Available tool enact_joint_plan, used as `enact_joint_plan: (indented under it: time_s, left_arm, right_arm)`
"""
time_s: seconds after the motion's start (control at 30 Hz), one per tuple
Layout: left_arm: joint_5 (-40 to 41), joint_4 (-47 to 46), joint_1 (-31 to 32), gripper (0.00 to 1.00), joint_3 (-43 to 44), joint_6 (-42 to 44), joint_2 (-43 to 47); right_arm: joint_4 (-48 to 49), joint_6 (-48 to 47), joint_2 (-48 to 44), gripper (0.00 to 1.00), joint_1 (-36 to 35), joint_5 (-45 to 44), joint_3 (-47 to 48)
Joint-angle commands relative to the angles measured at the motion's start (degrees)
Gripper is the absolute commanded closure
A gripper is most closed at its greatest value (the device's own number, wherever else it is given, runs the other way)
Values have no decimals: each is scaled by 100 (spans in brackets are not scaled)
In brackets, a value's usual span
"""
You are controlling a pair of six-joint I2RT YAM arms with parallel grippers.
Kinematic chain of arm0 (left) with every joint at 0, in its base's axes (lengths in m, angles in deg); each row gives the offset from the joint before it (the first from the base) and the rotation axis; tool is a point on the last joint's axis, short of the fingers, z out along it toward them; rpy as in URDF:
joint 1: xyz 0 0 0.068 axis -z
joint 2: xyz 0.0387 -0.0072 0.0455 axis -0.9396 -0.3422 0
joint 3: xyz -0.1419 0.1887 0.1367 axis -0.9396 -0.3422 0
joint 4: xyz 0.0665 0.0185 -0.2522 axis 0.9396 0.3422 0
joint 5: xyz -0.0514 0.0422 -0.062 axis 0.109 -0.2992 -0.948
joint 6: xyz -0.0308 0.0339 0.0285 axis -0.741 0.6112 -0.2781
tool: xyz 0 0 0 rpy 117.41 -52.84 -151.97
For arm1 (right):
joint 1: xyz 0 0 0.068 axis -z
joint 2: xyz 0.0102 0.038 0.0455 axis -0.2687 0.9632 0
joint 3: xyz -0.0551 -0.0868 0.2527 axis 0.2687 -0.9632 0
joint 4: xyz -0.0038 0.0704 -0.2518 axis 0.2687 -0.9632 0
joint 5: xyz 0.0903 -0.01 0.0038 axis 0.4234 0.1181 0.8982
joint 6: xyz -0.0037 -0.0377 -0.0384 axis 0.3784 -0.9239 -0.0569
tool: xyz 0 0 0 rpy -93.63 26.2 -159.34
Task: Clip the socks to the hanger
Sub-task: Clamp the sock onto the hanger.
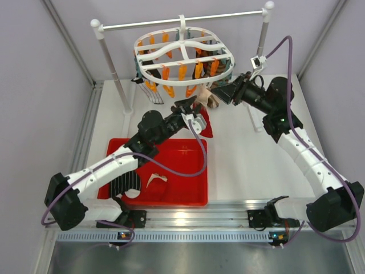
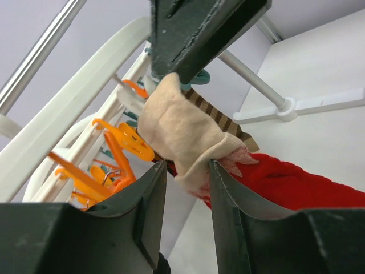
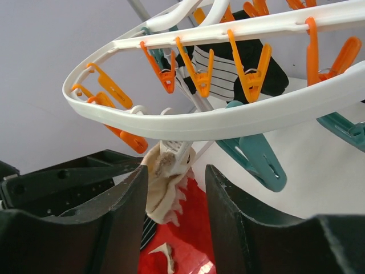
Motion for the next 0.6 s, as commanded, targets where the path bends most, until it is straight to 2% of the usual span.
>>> enact_joint_plan:
  time_s: [0.0,0.07,0.3,0.57]
  left_arm:
    - [328,210,-3,59,-72,-859,539]
    - [434,396,-3,59,-90,-1324,663]
    - [619,827,-3,59,-371,-1941,1173]
    - [1347,600,-30,56,-204,-2276,919]
  right_arm:
    - [181,-1,10,56,111,-39,226]
    - [155,-10,-7,56,129,-47,226]
    - [67,-124,-86,56,173,-21,200]
    - [50,-168,-69,56,217,-4,226]
